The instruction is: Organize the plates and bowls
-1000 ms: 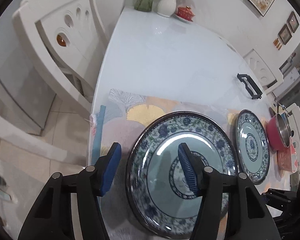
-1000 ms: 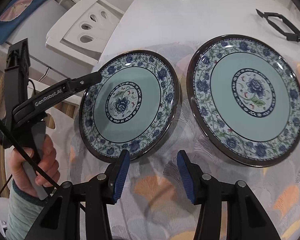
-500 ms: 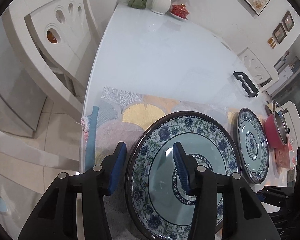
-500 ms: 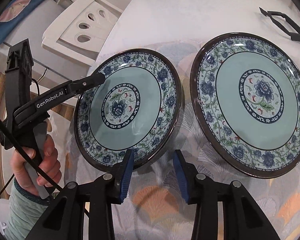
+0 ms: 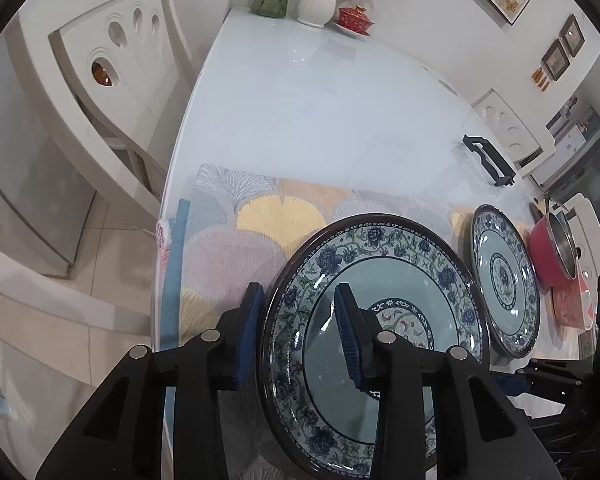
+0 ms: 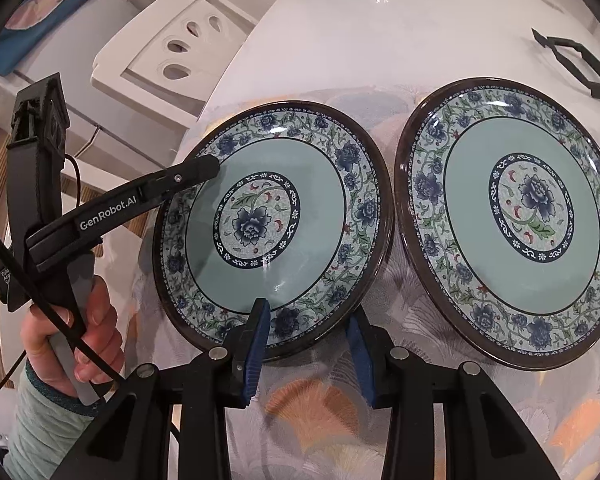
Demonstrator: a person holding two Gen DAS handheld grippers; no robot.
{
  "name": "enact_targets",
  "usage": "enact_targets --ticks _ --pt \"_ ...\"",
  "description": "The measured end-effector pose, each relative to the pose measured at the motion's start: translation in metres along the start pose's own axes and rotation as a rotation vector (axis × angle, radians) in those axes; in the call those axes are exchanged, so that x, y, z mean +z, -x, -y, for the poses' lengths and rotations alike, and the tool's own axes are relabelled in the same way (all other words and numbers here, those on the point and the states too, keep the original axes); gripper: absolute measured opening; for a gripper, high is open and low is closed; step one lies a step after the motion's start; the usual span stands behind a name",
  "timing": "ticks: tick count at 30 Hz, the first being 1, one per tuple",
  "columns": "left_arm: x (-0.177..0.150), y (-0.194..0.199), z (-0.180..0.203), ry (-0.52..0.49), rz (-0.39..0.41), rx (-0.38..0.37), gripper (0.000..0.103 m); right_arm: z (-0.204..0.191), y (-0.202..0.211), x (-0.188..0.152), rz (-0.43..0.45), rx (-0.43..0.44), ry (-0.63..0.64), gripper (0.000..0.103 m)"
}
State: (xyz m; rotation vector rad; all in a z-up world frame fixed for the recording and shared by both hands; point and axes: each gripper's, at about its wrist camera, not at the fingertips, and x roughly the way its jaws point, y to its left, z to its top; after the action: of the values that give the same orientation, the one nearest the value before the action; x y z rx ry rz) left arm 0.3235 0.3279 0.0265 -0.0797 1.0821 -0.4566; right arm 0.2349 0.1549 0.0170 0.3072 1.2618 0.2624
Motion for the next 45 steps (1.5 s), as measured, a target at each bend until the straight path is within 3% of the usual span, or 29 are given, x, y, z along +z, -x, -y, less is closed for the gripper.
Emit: enact_targets --ticks 15,25,35,45 --pt "-0.034 0.034 0.001 0.049 0.033 -0.008 0.032 -0.022 0.021 -0.019 0.030 -0.011 0.213 0.037" --pt "-0.060 0.083 0.018 0.064 0.104 -0.007 0.032 -0.037 0.051 -0.040 0.088 -0.025 0.305 0.037" --pt "-0.099 0.145 0.045 0.069 0.184 0.014 0.032 -0.046 0.105 -0.096 0.135 0.001 0.344 0.037" --pt "-0.163 0.203 0.080 0.107 0.248 0.060 0.032 -0.055 0.145 -0.170 0.146 0.033 0.432 0.037"
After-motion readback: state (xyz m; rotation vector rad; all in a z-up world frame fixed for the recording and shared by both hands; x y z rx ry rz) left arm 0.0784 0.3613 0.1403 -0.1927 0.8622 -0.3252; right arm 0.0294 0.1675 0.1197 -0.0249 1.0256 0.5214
